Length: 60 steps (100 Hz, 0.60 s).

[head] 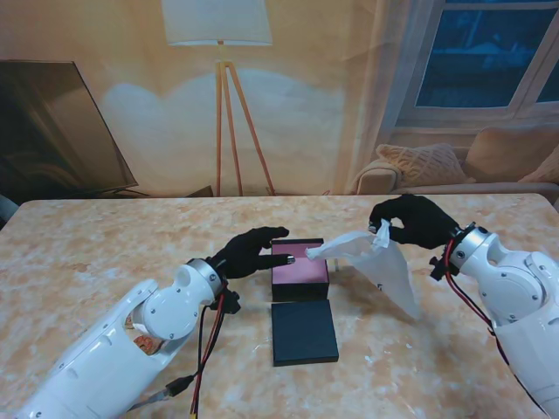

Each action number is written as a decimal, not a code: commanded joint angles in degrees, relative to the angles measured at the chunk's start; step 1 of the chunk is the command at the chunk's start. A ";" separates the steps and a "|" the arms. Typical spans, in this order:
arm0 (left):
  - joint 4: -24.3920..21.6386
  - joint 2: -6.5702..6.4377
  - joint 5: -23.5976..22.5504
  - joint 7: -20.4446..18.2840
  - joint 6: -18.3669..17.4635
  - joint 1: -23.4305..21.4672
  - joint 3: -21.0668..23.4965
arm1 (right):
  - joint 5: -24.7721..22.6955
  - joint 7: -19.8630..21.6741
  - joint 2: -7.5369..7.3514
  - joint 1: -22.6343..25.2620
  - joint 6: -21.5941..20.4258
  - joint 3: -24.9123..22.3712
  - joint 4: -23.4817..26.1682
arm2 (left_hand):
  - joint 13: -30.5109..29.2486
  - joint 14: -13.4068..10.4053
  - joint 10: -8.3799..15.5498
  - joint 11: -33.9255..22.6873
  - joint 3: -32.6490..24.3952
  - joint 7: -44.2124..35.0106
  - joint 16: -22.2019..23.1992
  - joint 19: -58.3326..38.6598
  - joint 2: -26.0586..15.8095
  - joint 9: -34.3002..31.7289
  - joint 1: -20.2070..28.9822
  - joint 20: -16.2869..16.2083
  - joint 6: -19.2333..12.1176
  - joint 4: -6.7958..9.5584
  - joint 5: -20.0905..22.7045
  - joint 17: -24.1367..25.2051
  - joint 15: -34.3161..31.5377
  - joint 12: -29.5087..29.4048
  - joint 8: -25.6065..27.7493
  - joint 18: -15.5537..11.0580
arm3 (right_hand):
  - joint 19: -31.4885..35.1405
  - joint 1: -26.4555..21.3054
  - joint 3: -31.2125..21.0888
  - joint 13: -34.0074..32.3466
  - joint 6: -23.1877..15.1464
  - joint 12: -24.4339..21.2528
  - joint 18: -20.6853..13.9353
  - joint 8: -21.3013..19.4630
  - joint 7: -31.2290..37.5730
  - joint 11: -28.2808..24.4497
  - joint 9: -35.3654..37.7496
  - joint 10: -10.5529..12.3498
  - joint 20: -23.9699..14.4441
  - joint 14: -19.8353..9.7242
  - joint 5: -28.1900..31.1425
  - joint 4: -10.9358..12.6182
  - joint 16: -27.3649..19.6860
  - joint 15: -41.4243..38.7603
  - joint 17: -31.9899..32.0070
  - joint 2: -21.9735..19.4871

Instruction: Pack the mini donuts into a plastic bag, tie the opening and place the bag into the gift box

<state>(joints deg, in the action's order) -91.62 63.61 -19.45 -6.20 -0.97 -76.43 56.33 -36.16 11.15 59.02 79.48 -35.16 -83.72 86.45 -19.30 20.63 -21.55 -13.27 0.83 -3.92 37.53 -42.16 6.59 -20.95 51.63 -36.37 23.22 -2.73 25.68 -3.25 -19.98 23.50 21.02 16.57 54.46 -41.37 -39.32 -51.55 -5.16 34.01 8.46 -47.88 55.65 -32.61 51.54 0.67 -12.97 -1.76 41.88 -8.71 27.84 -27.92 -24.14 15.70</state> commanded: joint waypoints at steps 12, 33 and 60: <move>0.22 1.58 -1.14 0.97 1.86 3.10 -3.14 | 0.14 0.80 0.24 0.36 -0.18 0.09 0.18 | 2.96 -0.70 -0.48 1.22 0.09 1.74 -1.23 1.40 2.89 3.67 -1.57 0.29 1.34 0.25 -3.94 1.54 1.63 -0.65 -1.48 -2.15 | -0.06 -6.87 -9.85 -0.96 -11.64 0.83 -1.57 -0.43 0.06 0.54 0.77 0.85 0.71 -0.83 0.64 2.08 -0.43 -0.29 0.03 1.70; 2.46 2.75 0.65 1.45 5.37 7.10 -7.67 | 0.23 0.72 0.28 0.35 -0.05 0.14 0.25 | 3.62 -0.75 -0.84 1.67 -0.54 1.90 -1.68 1.89 5.64 4.68 -1.94 0.35 1.80 0.25 -4.62 1.60 1.82 -0.85 -2.14 -2.21 | -0.11 -6.90 -9.89 -0.89 -11.64 0.88 -1.50 -0.47 0.03 0.48 0.76 0.82 0.77 -0.74 0.67 2.04 -0.35 -0.39 0.12 1.75; 5.61 4.19 2.64 1.21 8.30 11.90 -13.15 | 0.74 0.92 0.26 0.33 -0.29 0.03 0.38 | 2.02 -0.74 -1.26 0.80 -34.44 1.30 -0.72 -0.03 16.18 3.71 -18.42 0.05 1.84 -3.34 -3.63 0.32 -0.38 -0.96 -3.51 -2.04 | -0.13 -6.89 -9.82 -0.98 -11.79 0.88 -1.39 -0.54 -0.03 0.51 0.79 1.00 0.82 -0.80 0.63 1.97 -0.26 -0.53 0.07 1.72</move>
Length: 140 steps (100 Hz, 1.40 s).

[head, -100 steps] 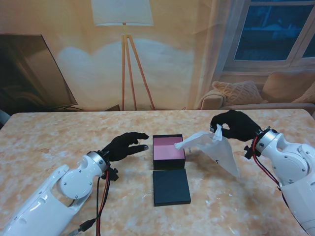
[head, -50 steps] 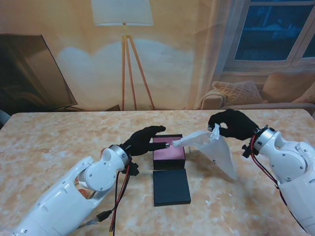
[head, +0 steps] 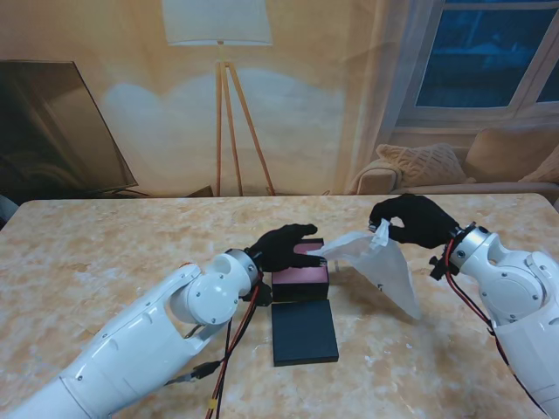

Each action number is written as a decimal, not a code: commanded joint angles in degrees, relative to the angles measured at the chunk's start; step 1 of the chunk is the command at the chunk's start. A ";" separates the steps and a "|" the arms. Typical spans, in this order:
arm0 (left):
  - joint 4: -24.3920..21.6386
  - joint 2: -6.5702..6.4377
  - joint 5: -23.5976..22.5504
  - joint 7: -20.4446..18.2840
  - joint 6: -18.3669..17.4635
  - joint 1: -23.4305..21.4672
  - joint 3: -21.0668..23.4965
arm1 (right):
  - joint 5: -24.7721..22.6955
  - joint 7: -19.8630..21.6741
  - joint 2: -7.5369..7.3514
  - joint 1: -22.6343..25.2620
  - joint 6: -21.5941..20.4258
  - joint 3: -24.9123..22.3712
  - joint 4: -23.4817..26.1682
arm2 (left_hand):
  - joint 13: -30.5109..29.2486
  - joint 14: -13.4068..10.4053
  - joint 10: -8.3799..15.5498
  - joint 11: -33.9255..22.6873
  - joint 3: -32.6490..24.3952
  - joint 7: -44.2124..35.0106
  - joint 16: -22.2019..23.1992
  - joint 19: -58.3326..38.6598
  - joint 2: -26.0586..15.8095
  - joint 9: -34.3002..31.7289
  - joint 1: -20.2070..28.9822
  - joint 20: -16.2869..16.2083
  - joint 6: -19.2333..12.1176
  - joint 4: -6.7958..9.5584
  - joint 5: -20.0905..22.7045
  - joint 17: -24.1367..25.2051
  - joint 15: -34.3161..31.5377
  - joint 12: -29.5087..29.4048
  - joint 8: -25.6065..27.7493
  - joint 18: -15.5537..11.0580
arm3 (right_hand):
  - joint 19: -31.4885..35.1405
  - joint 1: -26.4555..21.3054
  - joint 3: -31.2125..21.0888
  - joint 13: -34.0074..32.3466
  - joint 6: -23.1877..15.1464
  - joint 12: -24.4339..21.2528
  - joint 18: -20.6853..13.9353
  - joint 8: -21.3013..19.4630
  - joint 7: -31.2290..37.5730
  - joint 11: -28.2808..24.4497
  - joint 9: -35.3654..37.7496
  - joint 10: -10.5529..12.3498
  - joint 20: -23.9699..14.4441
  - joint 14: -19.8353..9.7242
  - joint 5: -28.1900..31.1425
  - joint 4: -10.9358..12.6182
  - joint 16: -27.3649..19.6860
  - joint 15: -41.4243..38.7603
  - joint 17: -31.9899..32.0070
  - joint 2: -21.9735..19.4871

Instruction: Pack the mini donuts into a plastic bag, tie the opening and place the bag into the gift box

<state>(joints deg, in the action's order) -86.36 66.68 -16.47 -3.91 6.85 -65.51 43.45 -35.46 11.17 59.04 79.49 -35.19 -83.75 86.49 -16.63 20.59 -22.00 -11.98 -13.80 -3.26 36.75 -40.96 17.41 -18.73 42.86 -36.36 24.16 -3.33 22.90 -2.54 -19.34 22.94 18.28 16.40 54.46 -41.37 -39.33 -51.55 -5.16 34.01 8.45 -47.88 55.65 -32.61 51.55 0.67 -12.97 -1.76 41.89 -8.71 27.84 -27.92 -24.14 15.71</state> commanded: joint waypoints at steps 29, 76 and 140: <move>3.30 2.60 1.26 -0.45 1.96 4.21 -3.70 | 0.12 0.84 0.30 0.52 0.12 -0.08 0.59 | -11.99 -1.31 0.80 -9.03 -31.00 -2.05 7.33 -11.75 12.28 -9.02 -7.12 -3.02 -1.35 -4.24 7.14 -8.14 -11.34 3.81 0.67 -0.92 | -0.07 -7.00 -9.83 -1.02 -11.65 0.99 -1.34 -0.65 -0.03 0.41 0.87 0.83 0.83 -0.74 0.74 1.95 -0.14 -0.69 0.06 1.67; 3.83 3.64 2.11 0.69 4.09 4.80 -5.38 | -1.06 -1.36 0.72 0.17 0.81 0.40 0.02 | -33.47 -8.29 6.89 -21.77 -29.98 -19.71 19.86 -32.97 15.05 -30.24 10.15 -9.64 -9.61 -7.85 20.06 -25.50 -30.88 21.52 11.35 -1.89 | 1.06 -6.69 -10.44 -0.98 -10.10 5.76 -0.14 -3.71 2.47 -7.26 -1.32 -0.31 0.42 -1.04 -1.26 3.48 5.64 -10.85 -0.30 -0.79; -6.66 0.18 -3.04 -0.87 7.11 -4.41 1.96 | -3.46 -5.44 1.33 -1.15 0.15 0.74 -1.48 | -39.76 -8.96 6.70 -27.23 -21.64 -44.60 22.69 -44.46 6.45 -36.04 17.78 -13.05 -14.77 -4.25 18.87 -31.47 -41.54 26.34 12.96 -2.43 | 0.96 -3.85 -11.81 -1.81 -13.68 3.51 -1.99 -2.72 3.54 -7.03 -1.18 1.89 0.72 -3.38 -2.29 4.82 4.50 -10.12 -2.09 -1.67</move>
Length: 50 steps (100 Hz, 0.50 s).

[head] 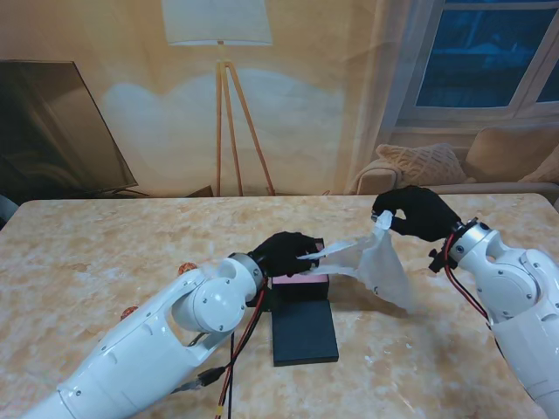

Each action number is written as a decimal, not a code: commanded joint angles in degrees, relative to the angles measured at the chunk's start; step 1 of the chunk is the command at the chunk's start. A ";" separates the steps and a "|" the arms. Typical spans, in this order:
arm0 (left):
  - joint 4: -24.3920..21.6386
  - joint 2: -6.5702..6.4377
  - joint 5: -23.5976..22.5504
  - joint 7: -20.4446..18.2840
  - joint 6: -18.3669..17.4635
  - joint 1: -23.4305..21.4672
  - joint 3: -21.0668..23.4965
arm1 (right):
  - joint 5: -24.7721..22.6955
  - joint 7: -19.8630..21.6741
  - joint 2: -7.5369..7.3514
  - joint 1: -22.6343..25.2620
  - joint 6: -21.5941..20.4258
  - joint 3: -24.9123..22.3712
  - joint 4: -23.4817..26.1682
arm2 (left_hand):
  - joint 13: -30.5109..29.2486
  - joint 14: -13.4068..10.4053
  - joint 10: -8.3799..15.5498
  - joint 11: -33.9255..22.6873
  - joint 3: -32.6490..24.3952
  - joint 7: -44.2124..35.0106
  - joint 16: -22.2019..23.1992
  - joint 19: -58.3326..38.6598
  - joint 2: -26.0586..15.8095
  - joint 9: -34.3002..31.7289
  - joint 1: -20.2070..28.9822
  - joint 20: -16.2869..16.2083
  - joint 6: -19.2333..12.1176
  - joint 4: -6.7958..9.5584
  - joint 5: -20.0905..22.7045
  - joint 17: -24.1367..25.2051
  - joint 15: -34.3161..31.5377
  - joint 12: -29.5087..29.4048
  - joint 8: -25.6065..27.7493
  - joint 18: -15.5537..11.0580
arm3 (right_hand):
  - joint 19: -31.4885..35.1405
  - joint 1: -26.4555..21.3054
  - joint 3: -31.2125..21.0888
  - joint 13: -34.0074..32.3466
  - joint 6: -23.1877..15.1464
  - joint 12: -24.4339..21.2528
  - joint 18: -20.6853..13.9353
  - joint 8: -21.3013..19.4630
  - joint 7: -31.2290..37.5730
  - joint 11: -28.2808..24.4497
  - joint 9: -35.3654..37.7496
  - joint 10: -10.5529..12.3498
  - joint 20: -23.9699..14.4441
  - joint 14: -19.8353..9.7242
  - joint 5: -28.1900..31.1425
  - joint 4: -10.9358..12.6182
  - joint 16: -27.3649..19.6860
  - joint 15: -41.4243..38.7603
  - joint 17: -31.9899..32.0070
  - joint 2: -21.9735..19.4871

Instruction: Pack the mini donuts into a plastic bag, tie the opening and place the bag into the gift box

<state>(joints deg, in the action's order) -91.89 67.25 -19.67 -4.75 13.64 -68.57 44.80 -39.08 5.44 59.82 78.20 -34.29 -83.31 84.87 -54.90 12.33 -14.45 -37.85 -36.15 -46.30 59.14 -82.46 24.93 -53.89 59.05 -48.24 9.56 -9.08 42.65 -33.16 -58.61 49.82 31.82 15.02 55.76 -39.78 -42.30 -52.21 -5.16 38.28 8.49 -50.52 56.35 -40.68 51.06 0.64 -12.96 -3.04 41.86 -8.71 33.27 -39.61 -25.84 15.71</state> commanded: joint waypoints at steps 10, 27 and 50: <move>-3.23 -0.79 0.05 0.01 0.44 -3.55 2.44 | 0.35 0.00 0.62 0.06 -1.48 0.43 0.37 | -1.62 -0.54 -1.11 -1.65 0.92 -1.46 0.17 -3.30 -1.13 -0.93 1.56 -1.10 0.10 1.54 -0.78 -0.94 -2.56 -0.69 -0.53 -0.99 | -1.67 -6.40 -7.29 -1.67 -14.87 -1.69 -3.24 0.46 2.76 2.53 -0.53 2.57 1.59 -2.59 -2.51 4.08 -2.13 4.00 -1.09 -1.93; -6.35 -1.65 0.62 -1.62 1.08 -6.60 4.70 | 1.59 1.57 0.39 -0.10 -2.17 0.73 0.90 | -1.53 0.58 -1.56 -2.98 3.61 -0.04 -1.92 -3.36 -1.98 -0.35 0.69 0.44 0.77 1.30 0.27 -0.82 -2.16 -3.49 -0.93 -0.07 | -3.65 -7.24 -5.73 -2.30 -16.34 -2.81 -4.69 0.83 2.62 4.30 0.04 3.57 3.03 -3.28 -2.36 3.41 -3.51 7.03 -1.95 -1.85; -8.91 -2.62 1.85 -4.76 1.67 -7.81 6.80 | 4.43 4.51 0.00 0.12 -2.72 1.64 1.52 | 13.81 7.89 -5.90 7.22 9.39 21.52 -5.37 12.40 -7.40 12.69 -4.52 2.17 6.61 3.01 -1.62 14.54 14.11 -17.65 -3.11 3.73 | -4.45 -7.21 -5.87 -2.96 -16.69 -3.07 -4.92 0.85 2.46 5.01 0.79 3.76 3.70 -3.26 -1.91 3.34 -3.80 7.99 -2.44 -1.27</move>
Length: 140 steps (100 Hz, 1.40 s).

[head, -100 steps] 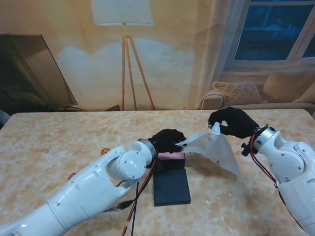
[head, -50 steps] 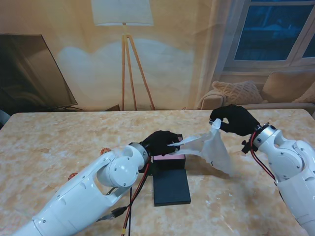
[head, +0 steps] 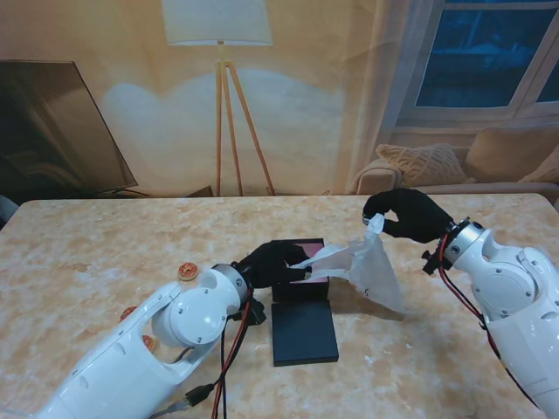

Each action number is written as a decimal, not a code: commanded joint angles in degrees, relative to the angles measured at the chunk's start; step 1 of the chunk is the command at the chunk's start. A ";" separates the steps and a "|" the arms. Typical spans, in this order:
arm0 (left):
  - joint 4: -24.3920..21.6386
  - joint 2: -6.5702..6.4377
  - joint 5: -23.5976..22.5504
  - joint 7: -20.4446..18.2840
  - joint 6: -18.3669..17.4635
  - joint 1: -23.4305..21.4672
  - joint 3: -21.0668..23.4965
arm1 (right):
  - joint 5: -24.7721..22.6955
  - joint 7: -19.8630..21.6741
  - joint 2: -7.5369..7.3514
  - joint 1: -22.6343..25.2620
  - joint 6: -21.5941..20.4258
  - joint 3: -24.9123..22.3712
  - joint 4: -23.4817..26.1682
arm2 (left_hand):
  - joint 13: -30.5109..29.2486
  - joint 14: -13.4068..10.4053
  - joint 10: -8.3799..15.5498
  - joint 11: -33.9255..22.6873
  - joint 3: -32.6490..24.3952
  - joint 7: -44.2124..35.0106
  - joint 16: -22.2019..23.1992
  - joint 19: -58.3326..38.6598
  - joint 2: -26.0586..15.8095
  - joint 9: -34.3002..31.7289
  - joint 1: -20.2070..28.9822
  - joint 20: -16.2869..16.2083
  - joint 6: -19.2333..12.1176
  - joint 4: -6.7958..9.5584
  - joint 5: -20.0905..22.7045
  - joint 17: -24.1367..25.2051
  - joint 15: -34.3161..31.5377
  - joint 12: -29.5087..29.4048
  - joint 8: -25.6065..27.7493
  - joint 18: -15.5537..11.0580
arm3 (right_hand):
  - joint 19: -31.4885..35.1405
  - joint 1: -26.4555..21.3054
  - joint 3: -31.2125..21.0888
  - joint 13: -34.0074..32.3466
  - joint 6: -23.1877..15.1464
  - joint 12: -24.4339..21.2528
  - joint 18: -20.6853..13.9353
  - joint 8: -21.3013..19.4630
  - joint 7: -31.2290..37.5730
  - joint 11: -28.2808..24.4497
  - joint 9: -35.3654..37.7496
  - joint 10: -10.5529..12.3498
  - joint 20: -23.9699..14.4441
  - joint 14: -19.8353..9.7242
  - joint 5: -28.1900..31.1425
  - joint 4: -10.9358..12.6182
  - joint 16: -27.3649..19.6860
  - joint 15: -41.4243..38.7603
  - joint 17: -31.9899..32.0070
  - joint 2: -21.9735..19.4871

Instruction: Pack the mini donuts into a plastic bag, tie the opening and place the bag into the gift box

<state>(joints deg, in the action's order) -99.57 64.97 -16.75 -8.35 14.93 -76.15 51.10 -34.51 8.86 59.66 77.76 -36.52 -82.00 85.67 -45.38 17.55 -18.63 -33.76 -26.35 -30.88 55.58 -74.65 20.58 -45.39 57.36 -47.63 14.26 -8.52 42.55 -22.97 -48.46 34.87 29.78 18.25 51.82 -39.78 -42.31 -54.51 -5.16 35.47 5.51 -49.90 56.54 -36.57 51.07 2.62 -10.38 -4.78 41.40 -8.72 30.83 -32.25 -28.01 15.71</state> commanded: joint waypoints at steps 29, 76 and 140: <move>-4.64 -0.84 -4.02 -0.40 -2.70 -2.65 4.43 | 1.56 2.93 -0.12 0.51 -0.38 0.84 0.83 | 23.56 4.44 -3.97 15.48 0.68 22.06 -11.67 21.18 -5.80 20.95 -8.55 4.88 5.52 4.99 -6.64 18.50 21.82 -8.36 -5.35 0.22 | -0.23 -6.83 -6.69 -1.03 -16.62 0.30 -1.83 0.13 2.10 1.15 1.20 1.72 1.29 -1.46 -1.05 3.26 -0.86 0.35 -0.52 -0.80; -10.87 -0.87 5.53 -1.07 -7.15 -8.19 5.47 | 1.16 2.57 -0.10 0.32 -0.75 0.98 0.38 | 12.57 0.91 -0.84 9.87 -7.89 18.67 -16.51 19.29 -2.58 12.71 3.41 14.95 3.05 1.92 -0.21 4.35 19.72 -10.43 0.00 -5.66 | -0.11 -6.83 -6.73 -0.81 -16.65 0.67 -1.56 -0.17 1.85 1.44 1.13 1.64 1.48 -1.39 -1.03 3.15 -0.58 0.47 -0.18 -0.83; -3.11 2.63 15.94 2.79 -1.21 -1.02 -0.87 | 1.21 2.85 -0.18 1.14 -0.83 0.37 1.08 | 11.43 2.05 -0.06 9.58 -2.21 14.68 -20.07 18.58 -5.84 9.67 -0.07 19.30 1.94 0.96 0.98 5.40 21.38 -11.55 1.17 -3.33 | 0.03 -6.86 -6.00 0.08 -17.35 -0.51 -0.87 -0.40 1.43 3.20 0.65 1.25 1.47 -0.69 -1.21 2.91 -1.49 2.34 0.51 -1.08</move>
<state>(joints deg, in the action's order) -103.13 66.73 -0.39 -4.87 14.23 -77.87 50.08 -33.24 10.89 59.32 78.36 -37.11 -81.80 86.47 -34.08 19.11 -20.03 -23.74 -29.78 -14.41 36.21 -55.39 16.47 -34.62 58.30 -29.28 17.77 -6.44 42.15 -18.29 -27.21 23.74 29.94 16.03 51.81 -39.78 -42.31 -54.51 -5.16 35.44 5.51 -49.89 56.54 -34.18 51.58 2.66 -9.65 -4.79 41.39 -8.72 30.82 -30.84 -28.20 15.71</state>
